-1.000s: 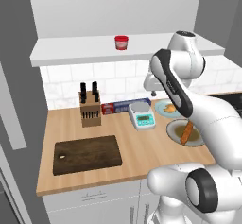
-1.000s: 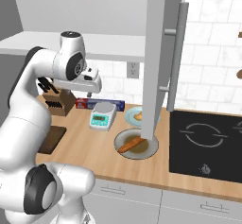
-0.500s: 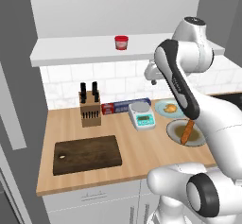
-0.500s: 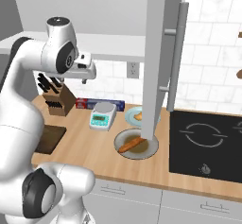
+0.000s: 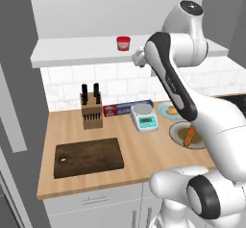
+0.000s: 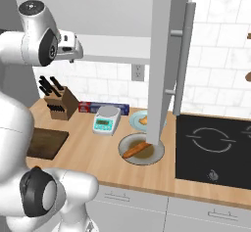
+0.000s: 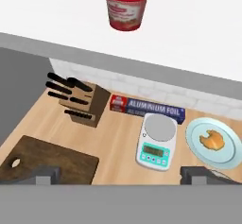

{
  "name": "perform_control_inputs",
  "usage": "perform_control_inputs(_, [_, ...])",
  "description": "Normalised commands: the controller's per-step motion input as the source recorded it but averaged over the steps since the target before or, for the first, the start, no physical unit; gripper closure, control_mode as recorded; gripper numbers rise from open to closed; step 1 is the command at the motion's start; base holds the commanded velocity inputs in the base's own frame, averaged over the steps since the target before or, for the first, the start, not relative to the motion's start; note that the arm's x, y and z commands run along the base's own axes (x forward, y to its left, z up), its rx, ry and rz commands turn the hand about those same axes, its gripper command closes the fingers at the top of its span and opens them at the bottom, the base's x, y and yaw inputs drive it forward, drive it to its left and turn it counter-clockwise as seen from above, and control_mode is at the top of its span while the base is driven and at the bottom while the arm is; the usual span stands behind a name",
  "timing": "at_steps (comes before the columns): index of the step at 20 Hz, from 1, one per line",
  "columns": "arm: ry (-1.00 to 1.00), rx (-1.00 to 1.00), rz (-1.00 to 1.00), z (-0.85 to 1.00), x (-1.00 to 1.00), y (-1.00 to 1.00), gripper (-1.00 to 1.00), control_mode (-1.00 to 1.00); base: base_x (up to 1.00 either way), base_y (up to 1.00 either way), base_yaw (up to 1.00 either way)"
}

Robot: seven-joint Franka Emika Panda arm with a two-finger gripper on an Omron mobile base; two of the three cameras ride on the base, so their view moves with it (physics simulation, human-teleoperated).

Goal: From the different types of pastries on the counter, select a croissant and place it on the cutting board. Then retrieve a jar of jam from the cabinet and place it alongside the croissant on the cutting board.

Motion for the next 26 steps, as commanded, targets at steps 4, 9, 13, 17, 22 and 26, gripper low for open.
perform_control_inputs(4, [-0.16, -0.02, -0.02, 0.55, 0.32, 0.44, -1.00, -1.00, 0.00, 0.00, 0.00])
perform_control_inputs(9, [-0.05, 0.00, -0.03, 0.64, 0.04, 0.12, -1.00, -1.00, 0.00, 0.00, 0.00])
perform_control_inputs(13, [0.00, 0.02, -0.10, 0.46, 0.00, 0.00, -1.00, -1.00, 0.00, 0.00, 0.00])
perform_control_inputs(17, [0.00, 0.10, -0.14, 0.10, 0.07, 0.00, -1.00, -1.00, 0.00, 0.00, 0.00])
perform_control_inputs(22, [0.00, 0.11, -0.12, -0.01, 0.17, 0.00, -1.00, -1.00, 0.00, 0.00, 0.00])
perform_control_inputs(26, [-0.07, 0.12, -0.01, -0.14, 0.46, 0.00, -1.00, -1.00, 0.00, 0.00, 0.00])
